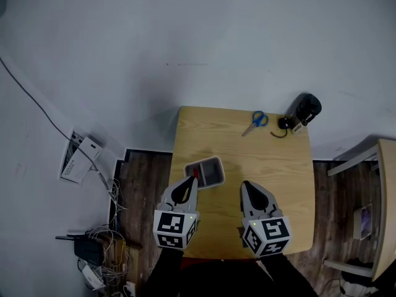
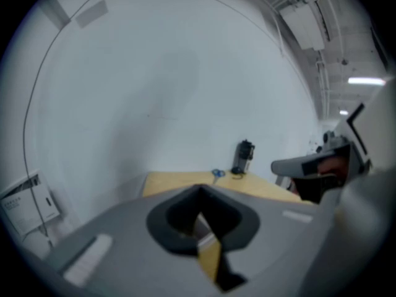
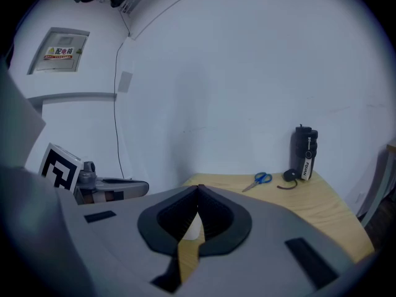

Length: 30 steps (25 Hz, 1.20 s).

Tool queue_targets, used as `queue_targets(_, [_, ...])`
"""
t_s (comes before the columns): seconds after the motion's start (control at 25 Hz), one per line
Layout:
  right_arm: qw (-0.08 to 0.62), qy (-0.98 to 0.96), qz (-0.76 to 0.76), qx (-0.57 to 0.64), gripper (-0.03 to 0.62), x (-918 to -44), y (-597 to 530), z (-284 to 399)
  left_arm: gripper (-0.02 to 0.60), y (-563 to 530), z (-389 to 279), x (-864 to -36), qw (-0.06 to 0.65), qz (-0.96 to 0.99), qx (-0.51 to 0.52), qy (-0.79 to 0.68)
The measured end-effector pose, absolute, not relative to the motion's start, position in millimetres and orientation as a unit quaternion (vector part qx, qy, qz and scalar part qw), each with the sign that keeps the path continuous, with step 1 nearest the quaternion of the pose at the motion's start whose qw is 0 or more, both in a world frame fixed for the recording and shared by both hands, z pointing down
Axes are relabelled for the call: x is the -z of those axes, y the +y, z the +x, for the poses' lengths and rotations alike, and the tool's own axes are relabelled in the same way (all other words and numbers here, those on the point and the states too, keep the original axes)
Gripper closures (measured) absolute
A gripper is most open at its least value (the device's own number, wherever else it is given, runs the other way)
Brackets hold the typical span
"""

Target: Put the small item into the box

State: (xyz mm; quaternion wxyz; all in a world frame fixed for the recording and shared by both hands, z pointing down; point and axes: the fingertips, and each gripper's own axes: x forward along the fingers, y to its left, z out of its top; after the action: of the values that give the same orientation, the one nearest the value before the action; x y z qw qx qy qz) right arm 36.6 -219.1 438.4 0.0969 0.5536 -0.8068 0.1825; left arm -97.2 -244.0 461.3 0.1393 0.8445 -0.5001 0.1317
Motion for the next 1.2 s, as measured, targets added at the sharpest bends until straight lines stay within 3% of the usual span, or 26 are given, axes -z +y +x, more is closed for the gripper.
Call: queue_targets(1.2, [0.042,-0.842,0.519,-0.138,0.586,-382,-147,56,0.578,-133,-118,-388,0.07,0.813,-0.068,-0.575])
